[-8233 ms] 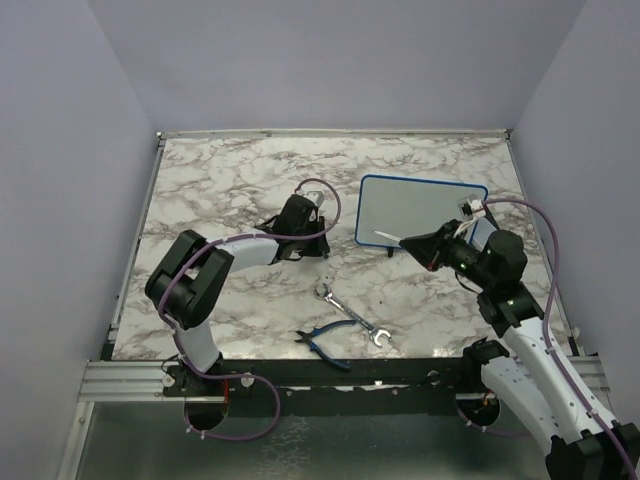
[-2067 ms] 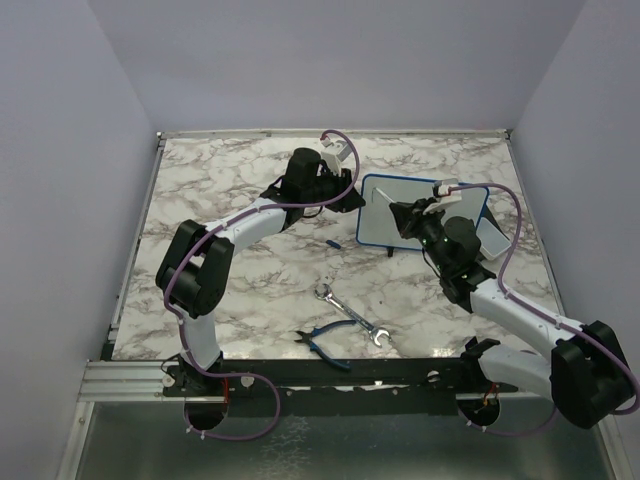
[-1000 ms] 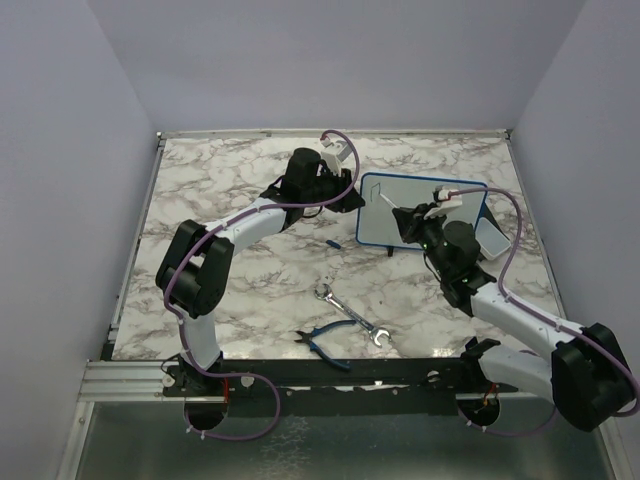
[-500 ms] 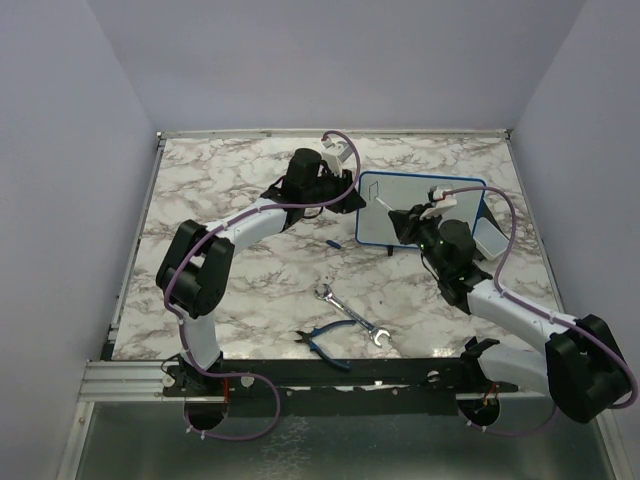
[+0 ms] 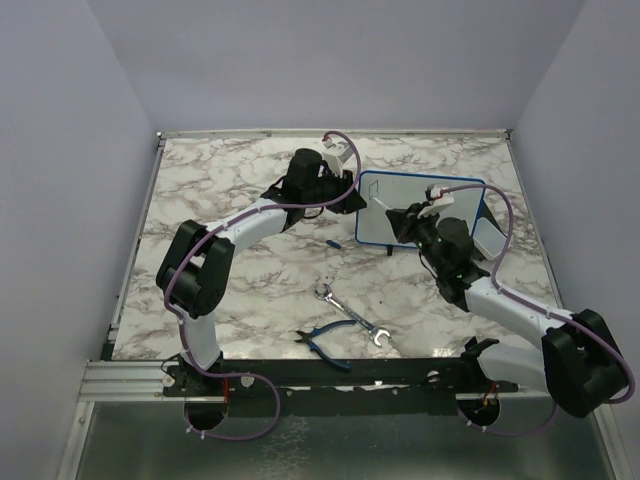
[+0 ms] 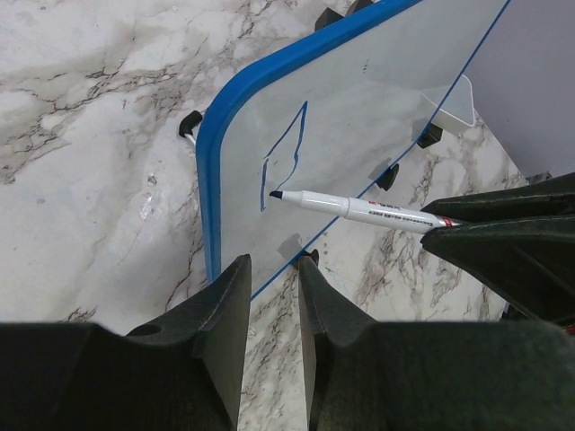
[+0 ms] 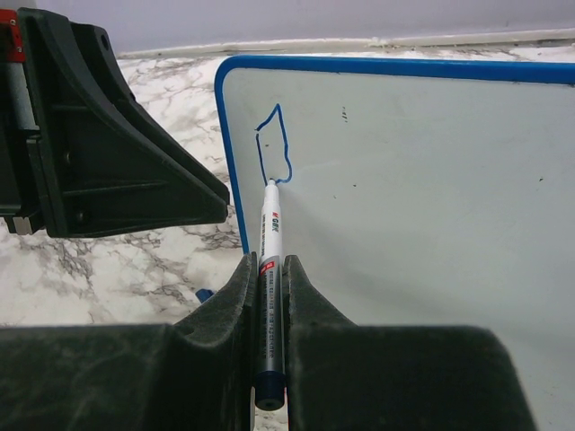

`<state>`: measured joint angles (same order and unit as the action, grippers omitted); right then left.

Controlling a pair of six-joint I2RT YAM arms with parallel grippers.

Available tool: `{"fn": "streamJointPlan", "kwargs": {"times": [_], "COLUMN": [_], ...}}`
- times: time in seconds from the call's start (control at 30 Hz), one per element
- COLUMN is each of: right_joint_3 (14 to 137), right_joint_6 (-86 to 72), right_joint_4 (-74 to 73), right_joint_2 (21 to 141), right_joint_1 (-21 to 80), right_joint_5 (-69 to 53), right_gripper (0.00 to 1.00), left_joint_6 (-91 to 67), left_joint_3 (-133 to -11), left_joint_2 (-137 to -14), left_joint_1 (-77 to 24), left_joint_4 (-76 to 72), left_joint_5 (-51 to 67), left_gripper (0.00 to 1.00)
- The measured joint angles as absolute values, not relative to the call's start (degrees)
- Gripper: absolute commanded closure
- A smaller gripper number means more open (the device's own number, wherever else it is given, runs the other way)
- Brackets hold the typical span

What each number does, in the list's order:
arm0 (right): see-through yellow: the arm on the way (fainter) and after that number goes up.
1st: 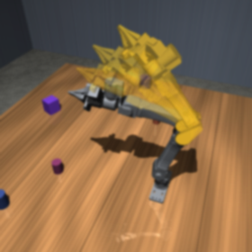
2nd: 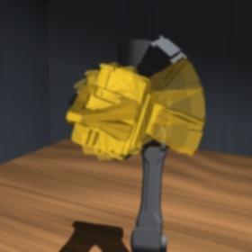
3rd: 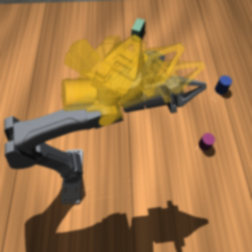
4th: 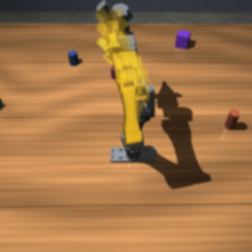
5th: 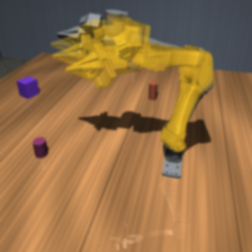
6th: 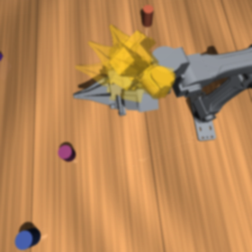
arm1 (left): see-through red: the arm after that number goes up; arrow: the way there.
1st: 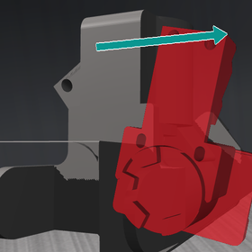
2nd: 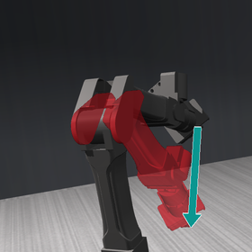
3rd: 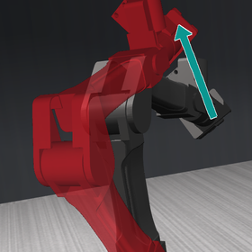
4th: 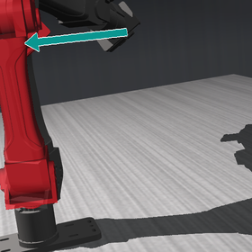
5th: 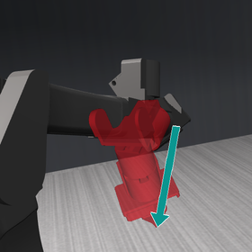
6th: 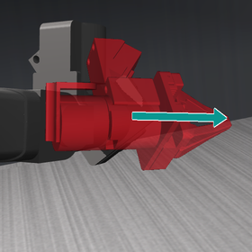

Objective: Write a sentence on the whiteboard

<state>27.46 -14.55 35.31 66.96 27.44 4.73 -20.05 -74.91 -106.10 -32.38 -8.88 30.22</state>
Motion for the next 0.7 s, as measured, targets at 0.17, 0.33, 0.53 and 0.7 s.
{"fn": "streamJointPlan", "kwargs": {"times": [0.17,0.33,0.53,0.7], "right_joint_3": [27.64,27.64,26.92,25.56], "right_joint_6": [-14.55,-14.55,-14.55,-14.57], "right_joint_4": [35.48,35.48,35.44,35.31], "right_joint_2": [67.11,67.05,65.71,64.12], "right_joint_1": [27.44,27.44,27.44,27.44], "right_joint_5": [4.73,4.82,5.45,6.33], "right_gripper": [0.99,0.99,0.99,0.99], "left_joint_6": [-20.05,-20.05,-20.03,-20.03], "left_joint_3": [-74.91,-74.91,-74.91,-74.91], "left_joint_2": [-106.10,-106.10,-106.10,-106.10], "left_joint_1": [-32.38,-32.38,-32.38,-32.38], "left_joint_4": [-8.88,-8.88,-8.88,-8.88], "left_joint_5": [30.24,30.22,30.22,30.22], "left_gripper": [0.71,0.71,0.72,0.72]}}
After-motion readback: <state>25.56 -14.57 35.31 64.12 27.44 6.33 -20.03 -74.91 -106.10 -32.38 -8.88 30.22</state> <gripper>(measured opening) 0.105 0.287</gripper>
